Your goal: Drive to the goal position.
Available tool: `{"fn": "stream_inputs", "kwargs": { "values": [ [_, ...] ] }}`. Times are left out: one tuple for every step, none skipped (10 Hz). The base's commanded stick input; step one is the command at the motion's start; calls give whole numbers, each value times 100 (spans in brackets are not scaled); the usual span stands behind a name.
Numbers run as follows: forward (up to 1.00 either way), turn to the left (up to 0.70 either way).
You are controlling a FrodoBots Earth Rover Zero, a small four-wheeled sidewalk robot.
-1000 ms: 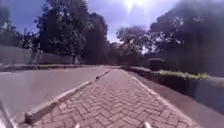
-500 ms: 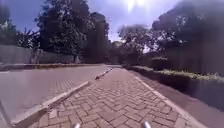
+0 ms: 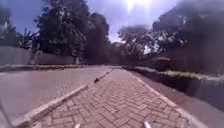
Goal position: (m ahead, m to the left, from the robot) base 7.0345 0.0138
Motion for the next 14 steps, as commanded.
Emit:
{"fn": "stream_inputs", "kwargs": {
  "values": [
    [70, -3],
    [70, 0],
    [70, 0],
    [70, 0],
    [70, 0],
    [70, 0],
    [70, 0],
    [70, 0],
    [70, 0],
    [70, -6],
    [70, -21],
    [70, -33],
    [70, -34],
    [70, 0]
  ]
}}
